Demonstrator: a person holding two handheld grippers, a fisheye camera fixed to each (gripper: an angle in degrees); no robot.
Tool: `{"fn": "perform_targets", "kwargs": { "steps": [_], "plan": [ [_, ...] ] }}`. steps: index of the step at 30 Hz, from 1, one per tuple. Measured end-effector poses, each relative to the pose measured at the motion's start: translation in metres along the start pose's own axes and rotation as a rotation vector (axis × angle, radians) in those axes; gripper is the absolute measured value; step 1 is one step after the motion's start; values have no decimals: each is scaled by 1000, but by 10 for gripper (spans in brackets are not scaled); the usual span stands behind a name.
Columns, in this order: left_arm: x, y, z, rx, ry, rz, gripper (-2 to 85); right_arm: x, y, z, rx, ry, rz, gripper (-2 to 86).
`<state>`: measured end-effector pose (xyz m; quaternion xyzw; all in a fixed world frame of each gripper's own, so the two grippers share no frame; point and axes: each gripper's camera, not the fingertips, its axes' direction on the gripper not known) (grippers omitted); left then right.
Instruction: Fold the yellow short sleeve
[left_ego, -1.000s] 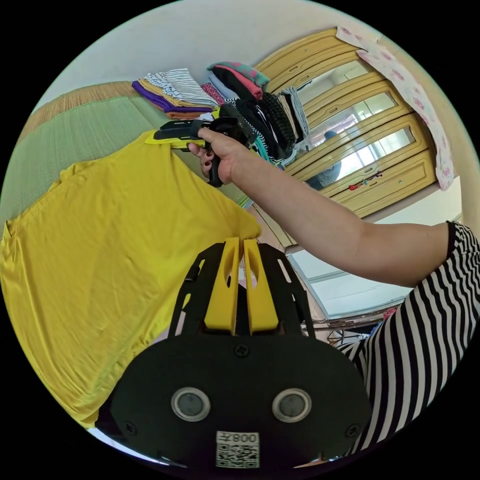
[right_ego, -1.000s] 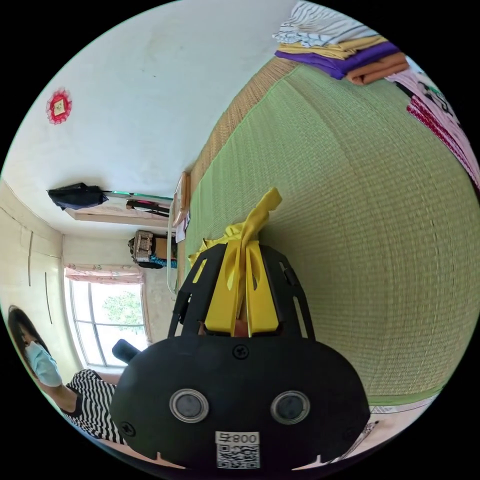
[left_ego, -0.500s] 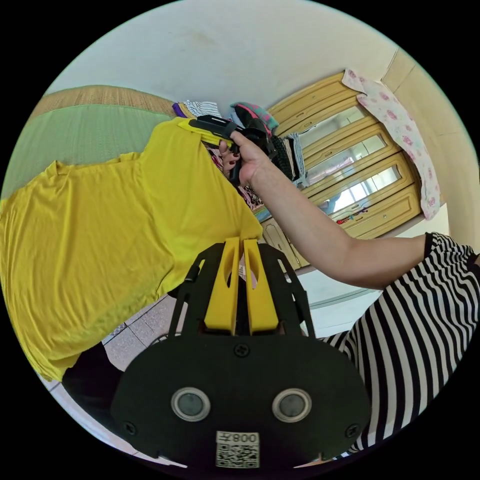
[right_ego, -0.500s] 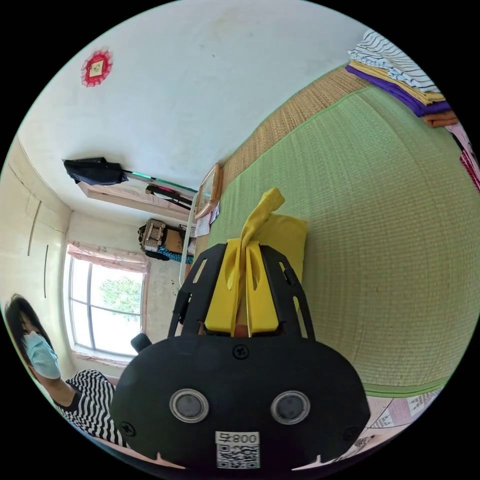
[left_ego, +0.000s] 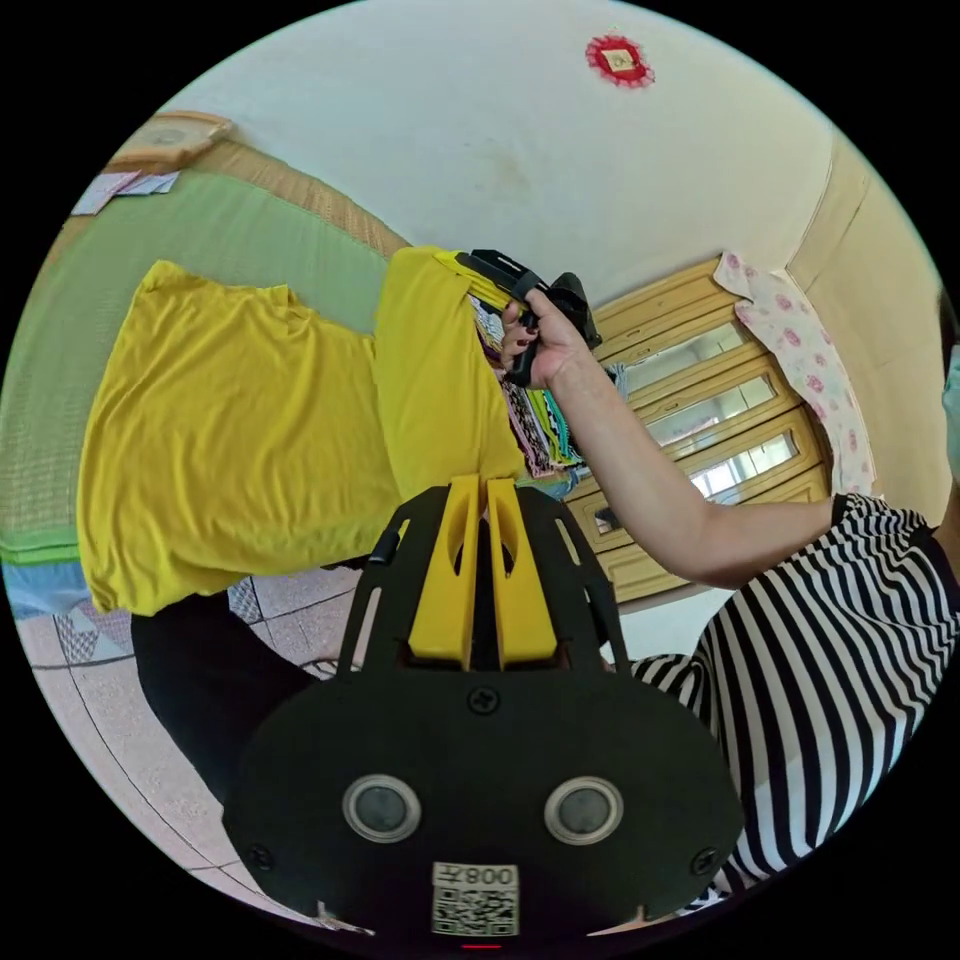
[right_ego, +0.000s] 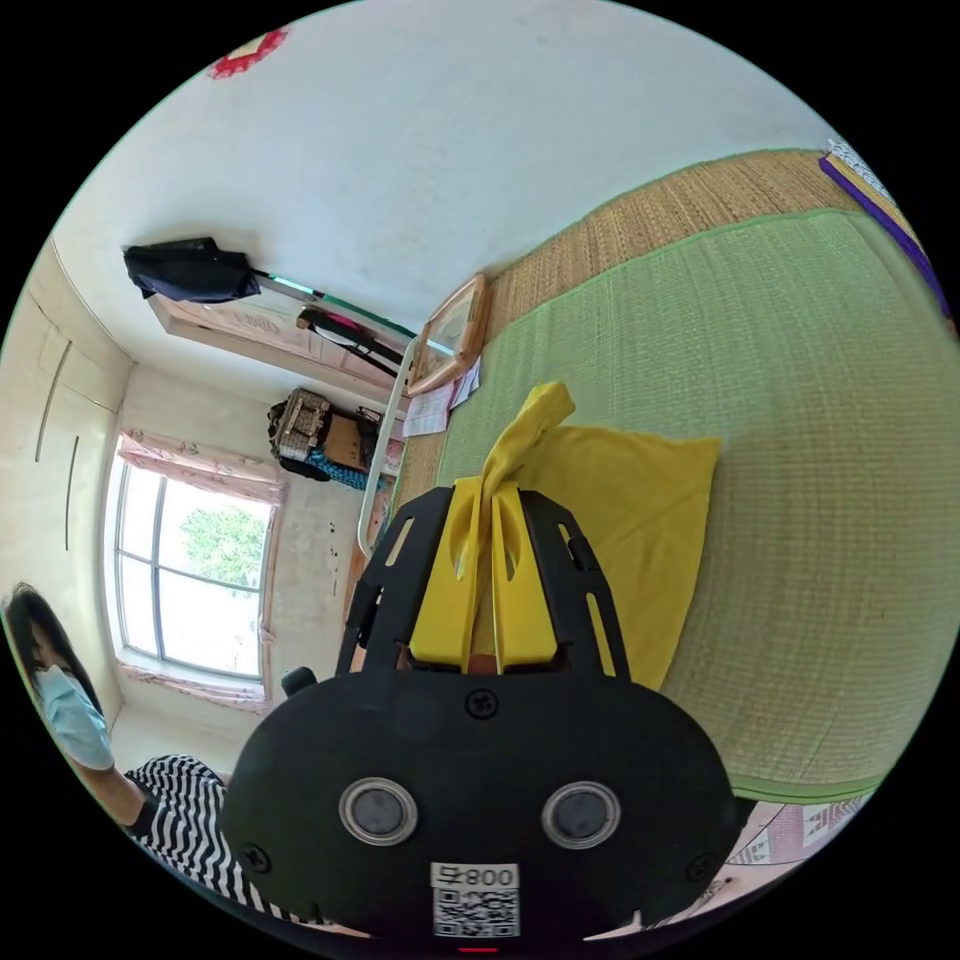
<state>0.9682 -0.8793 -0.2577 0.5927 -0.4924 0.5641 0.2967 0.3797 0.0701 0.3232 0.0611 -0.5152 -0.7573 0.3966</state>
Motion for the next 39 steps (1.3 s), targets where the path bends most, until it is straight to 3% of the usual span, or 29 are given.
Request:
{"fn": "perform_targets", "kwargs": {
  "steps": [17,39],
  "plan": [
    [-220,118,-68,210,-40,-275,11,-95,-31,213,-177,121,-43,11],
    [-415,193,-66,290,22,-511,10,-156,-62,428,-369,301,-107,14]
  ]
}}
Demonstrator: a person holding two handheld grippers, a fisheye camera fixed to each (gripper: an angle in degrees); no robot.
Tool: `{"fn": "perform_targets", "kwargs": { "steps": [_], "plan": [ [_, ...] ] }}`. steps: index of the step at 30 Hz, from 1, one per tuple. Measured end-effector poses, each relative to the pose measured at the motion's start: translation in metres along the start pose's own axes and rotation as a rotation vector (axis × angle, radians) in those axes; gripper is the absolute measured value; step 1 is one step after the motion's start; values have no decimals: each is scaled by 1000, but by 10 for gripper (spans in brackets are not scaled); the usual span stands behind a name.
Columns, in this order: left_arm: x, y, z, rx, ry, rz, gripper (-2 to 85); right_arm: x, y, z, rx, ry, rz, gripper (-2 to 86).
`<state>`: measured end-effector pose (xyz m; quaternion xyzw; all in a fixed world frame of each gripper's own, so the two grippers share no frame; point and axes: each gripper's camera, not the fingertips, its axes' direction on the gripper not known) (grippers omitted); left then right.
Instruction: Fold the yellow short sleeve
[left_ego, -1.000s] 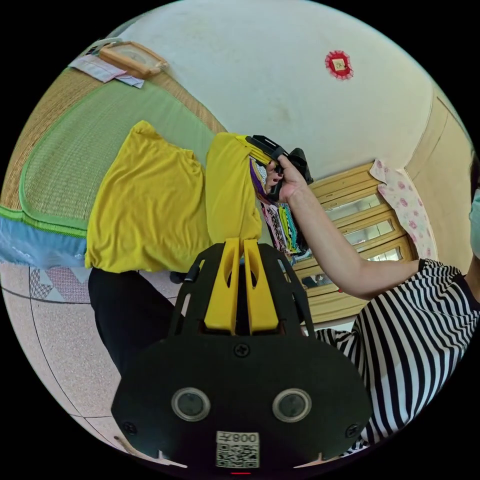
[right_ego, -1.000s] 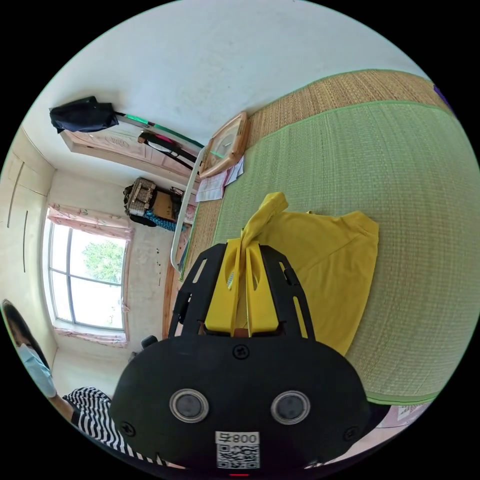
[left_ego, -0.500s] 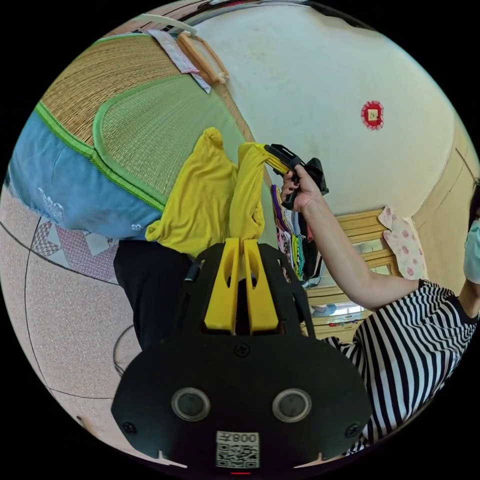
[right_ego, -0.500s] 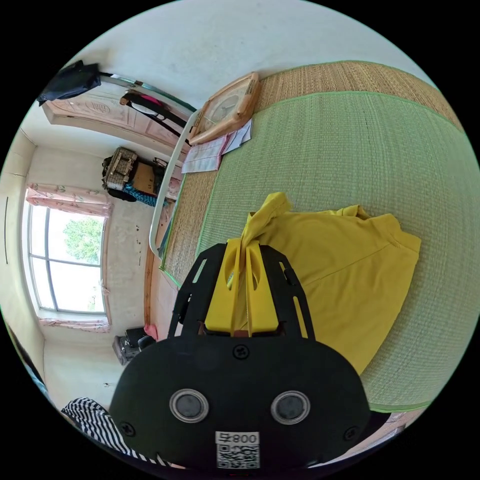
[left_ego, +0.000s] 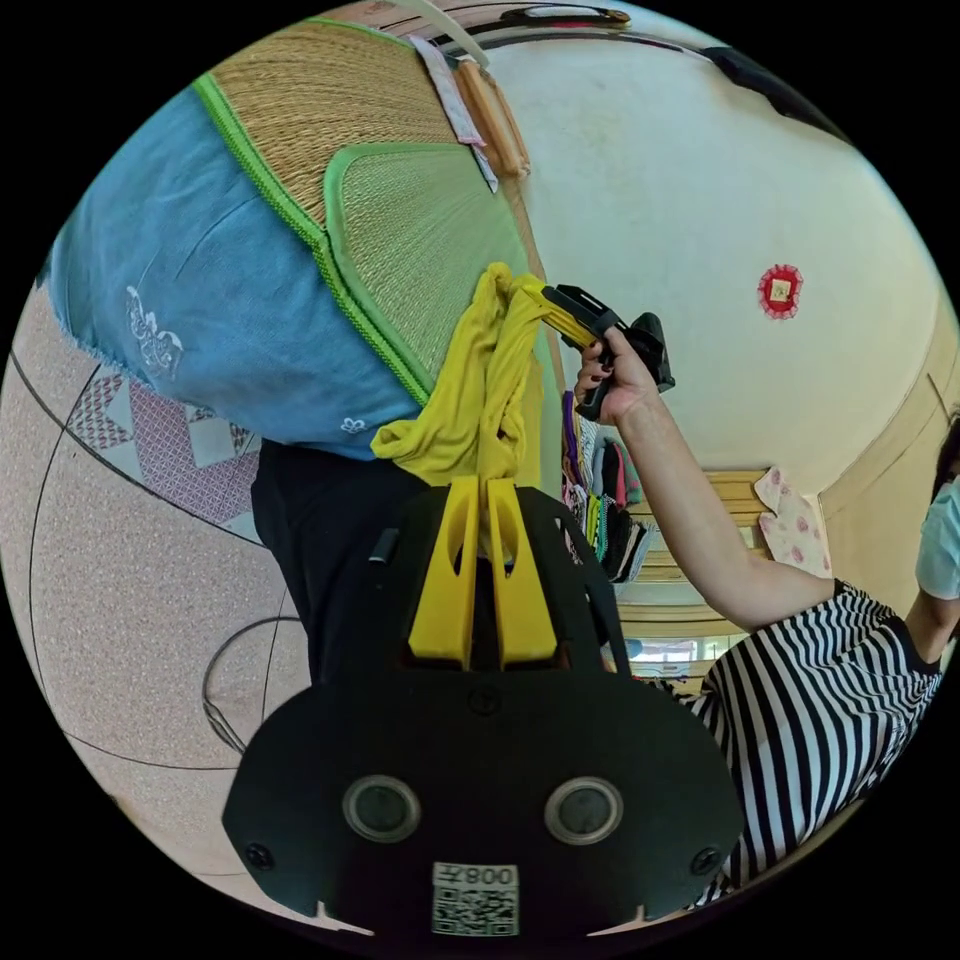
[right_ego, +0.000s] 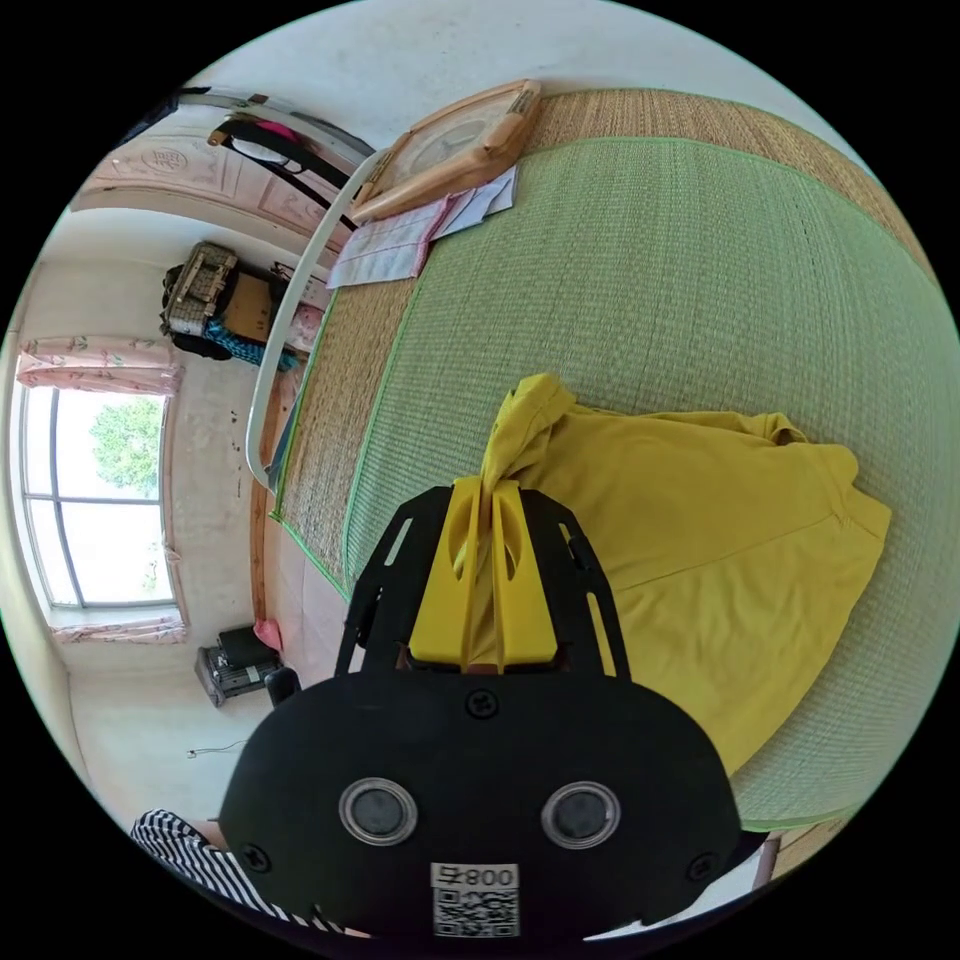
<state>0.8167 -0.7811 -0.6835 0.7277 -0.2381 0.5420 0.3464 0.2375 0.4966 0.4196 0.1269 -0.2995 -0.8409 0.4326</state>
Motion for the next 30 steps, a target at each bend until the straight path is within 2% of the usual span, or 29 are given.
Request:
{"fn": "perform_targets", "kwargs": {
  "steps": [18,26,30],
  "plan": [
    [-79,-37,24,7,111,-132,12,-37,-47,56,-112,141,-101,57],
    [-67,-47,17,70,18,-65,8,-45,-35,21,-17,98,-213,34],
    [-53,-61,24,64,4,7,7,-33,-47,40,-66,89,-176,14]
  ]
}}
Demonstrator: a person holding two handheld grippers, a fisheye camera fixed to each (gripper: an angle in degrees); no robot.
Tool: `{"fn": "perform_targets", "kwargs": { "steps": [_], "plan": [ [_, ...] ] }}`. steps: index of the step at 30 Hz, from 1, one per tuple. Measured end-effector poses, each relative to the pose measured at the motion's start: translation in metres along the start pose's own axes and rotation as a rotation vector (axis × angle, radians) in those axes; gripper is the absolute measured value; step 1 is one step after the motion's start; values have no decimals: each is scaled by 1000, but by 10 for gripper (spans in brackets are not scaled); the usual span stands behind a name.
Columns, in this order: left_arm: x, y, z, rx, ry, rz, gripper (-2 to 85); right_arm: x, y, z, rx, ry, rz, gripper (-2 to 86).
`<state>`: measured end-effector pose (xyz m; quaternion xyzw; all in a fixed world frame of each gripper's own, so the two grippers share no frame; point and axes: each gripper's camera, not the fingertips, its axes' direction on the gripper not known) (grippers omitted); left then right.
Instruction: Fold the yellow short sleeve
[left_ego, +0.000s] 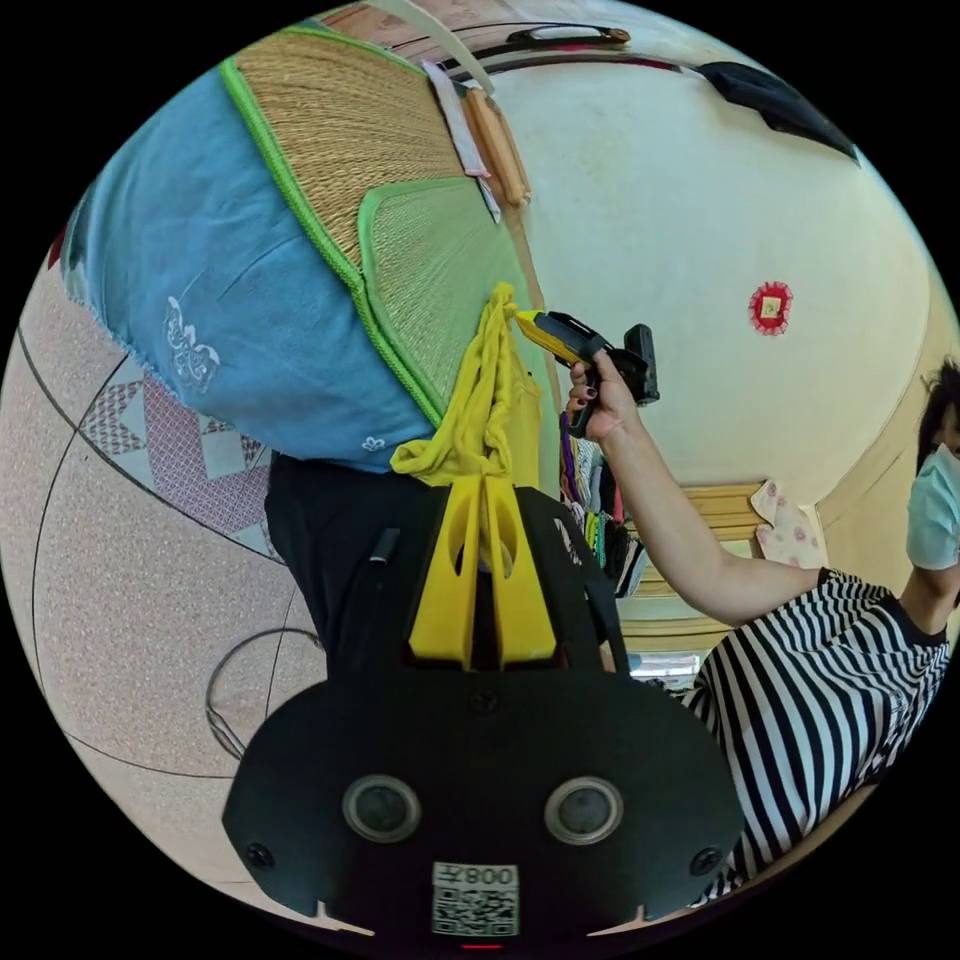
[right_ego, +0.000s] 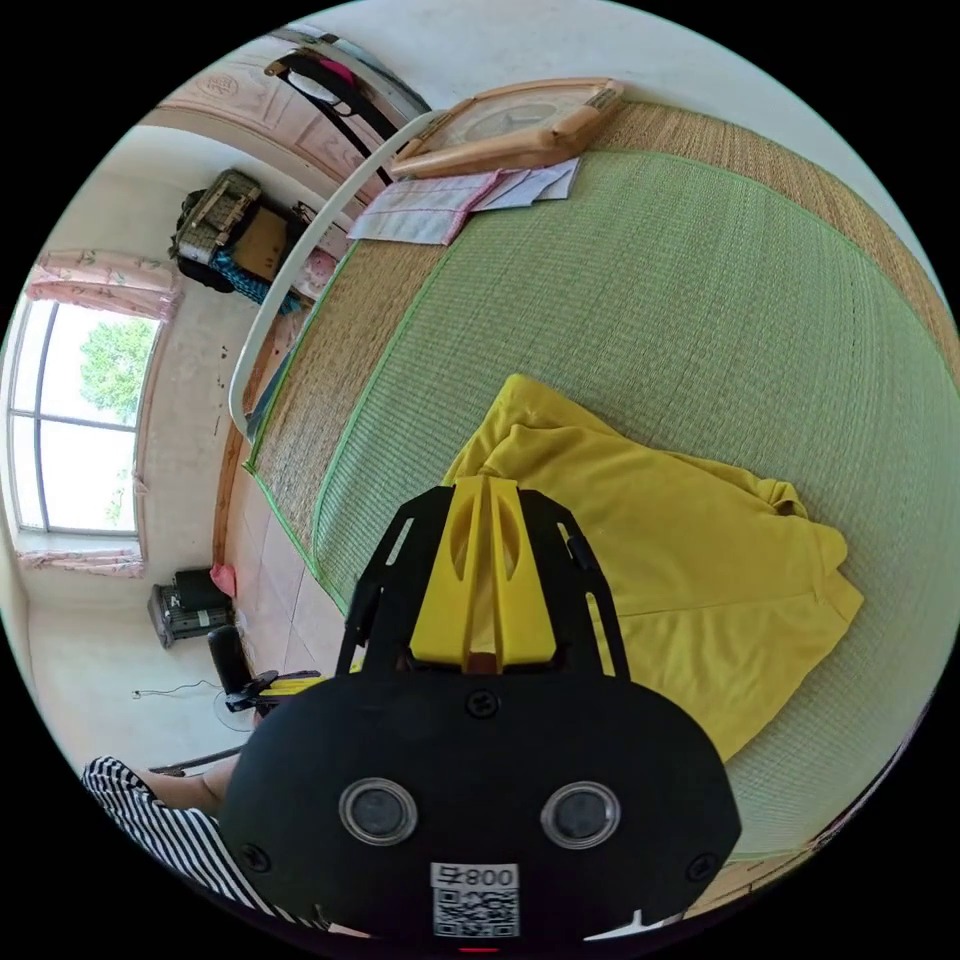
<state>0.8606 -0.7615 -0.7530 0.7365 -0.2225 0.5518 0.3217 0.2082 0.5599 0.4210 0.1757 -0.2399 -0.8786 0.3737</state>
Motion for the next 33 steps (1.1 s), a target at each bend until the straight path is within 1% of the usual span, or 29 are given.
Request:
{"fn": "perform_targets", "kwargs": {
  "steps": [3,5,10,13,15,18,23,27,30,33],
  "plan": [
    [9,-16,14,-32,-27,34,8,3,-11,24,-71,74,14,6],
    [17,-25,20,-34,-51,45,11,5,-14,28,-86,68,14,5],
    [37,-39,18,4,-94,102,32,12,10,-2,-26,61,-33,5],
    [54,-55,15,56,-118,165,58,46,46,-31,35,86,15,10],
    [66,-71,19,54,-120,207,67,86,75,-49,65,112,101,16],
    [82,-110,43,-4,-109,262,76,130,100,-63,89,133,214,25],
    [112,-197,106,-103,-194,356,96,168,122,-88,193,150,334,55],
    [127,-243,141,-167,-276,366,100,193,127,-88,195,124,380,64],
    [136,-269,165,-226,-319,369,88,205,124,-78,169,97,383,63],
    [146,-283,179,-250,-384,372,51,217,123,-76,170,51,396,41]
  ]
}}
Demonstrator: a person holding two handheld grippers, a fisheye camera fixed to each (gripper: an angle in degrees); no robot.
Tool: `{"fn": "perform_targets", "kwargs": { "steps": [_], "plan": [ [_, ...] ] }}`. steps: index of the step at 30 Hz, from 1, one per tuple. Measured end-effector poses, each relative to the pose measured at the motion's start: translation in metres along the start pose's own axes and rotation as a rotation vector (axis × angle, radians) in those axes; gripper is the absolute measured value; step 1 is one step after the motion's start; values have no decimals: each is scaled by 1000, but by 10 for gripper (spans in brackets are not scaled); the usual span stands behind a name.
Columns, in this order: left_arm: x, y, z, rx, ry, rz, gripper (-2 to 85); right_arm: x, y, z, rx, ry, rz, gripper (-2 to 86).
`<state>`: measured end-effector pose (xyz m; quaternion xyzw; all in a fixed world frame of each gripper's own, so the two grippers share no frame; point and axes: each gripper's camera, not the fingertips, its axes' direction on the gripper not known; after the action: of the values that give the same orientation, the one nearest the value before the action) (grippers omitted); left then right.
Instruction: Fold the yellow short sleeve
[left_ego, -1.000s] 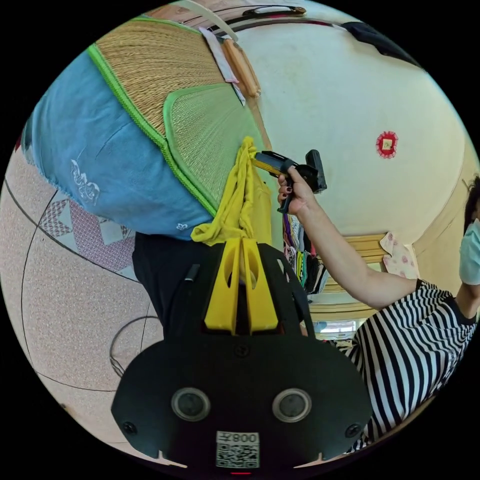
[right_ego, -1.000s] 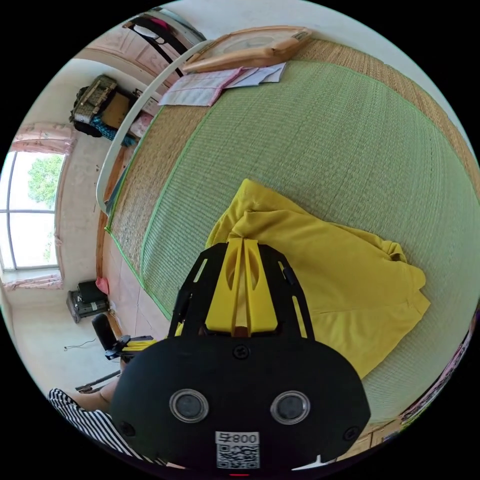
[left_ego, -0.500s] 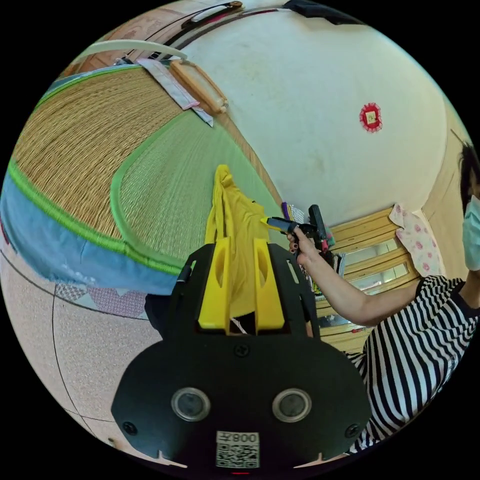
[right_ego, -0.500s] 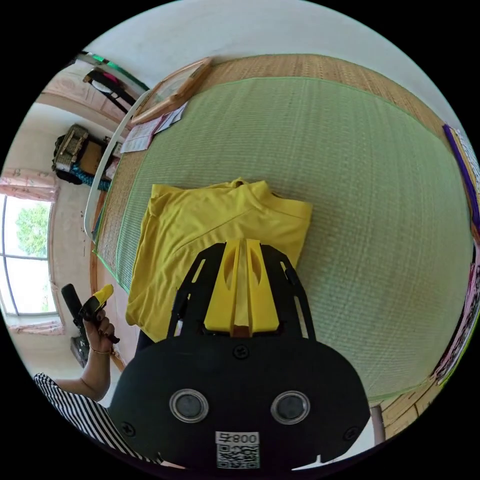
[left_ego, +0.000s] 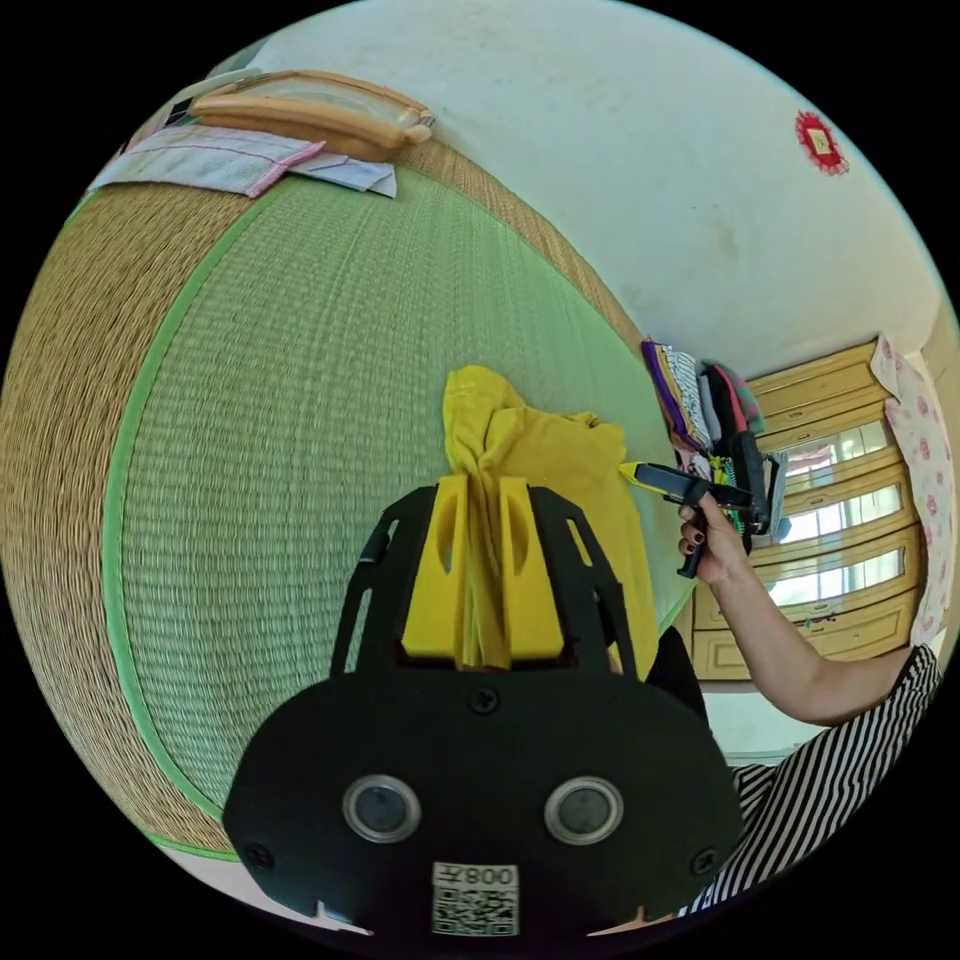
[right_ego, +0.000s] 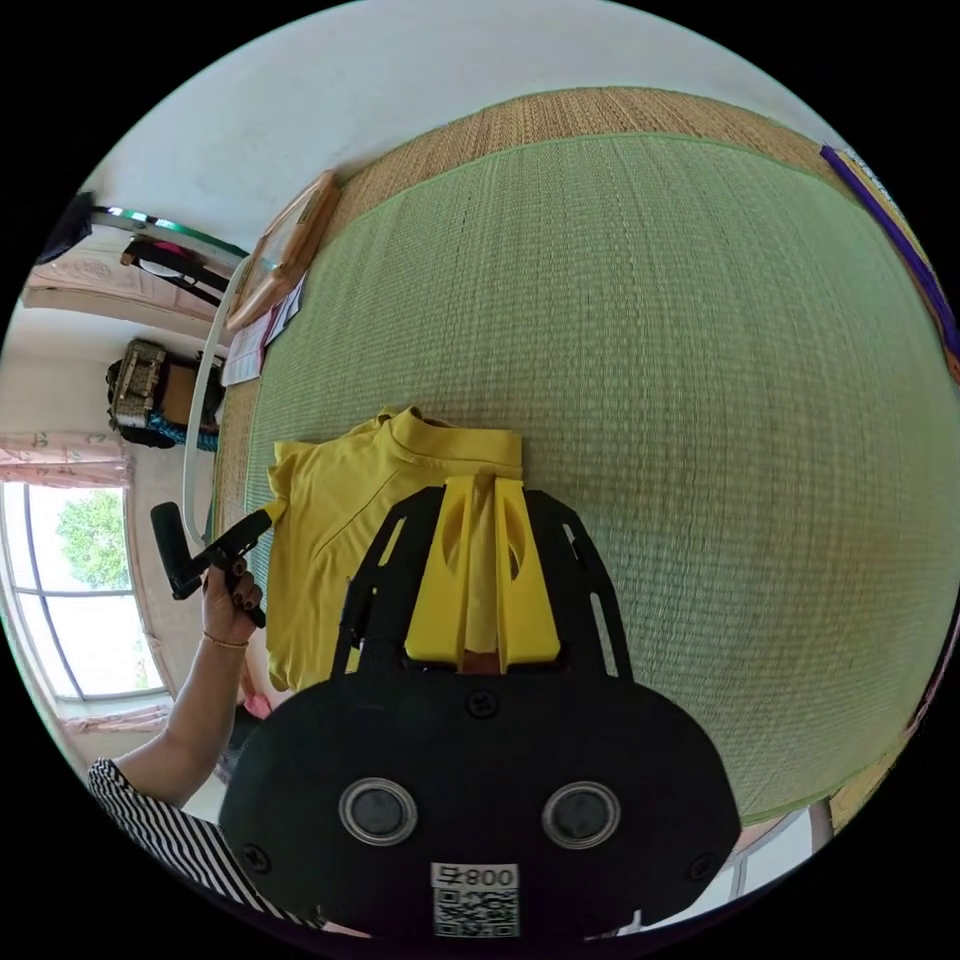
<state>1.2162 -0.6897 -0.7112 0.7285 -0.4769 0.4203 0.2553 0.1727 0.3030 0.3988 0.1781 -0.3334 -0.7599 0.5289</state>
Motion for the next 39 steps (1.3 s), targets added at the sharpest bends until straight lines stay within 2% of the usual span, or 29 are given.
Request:
{"fn": "perform_targets", "kwargs": {
  "steps": [4,20,25,28,30,33,39],
  "plan": [
    [5,-25,-3,-3,-2,1,34,13,-9,-1,-2,-55,-11,16],
    [24,-124,-43,79,-69,-9,45,21,-95,-6,-23,1,-101,6],
    [37,-91,-79,113,58,75,57,39,-59,-25,42,-39,-113,7],
    [44,-57,-93,64,57,79,69,44,-13,-37,65,-185,-155,9],
    [43,-39,-98,33,72,62,74,30,35,-34,8,-270,-233,11],
    [41,-19,-105,3,42,6,74,8,93,-21,-80,-297,-300,12],
    [38,-15,-119,-20,52,-48,25,-38,156,11,-241,-170,-460,11]
  ]
}}
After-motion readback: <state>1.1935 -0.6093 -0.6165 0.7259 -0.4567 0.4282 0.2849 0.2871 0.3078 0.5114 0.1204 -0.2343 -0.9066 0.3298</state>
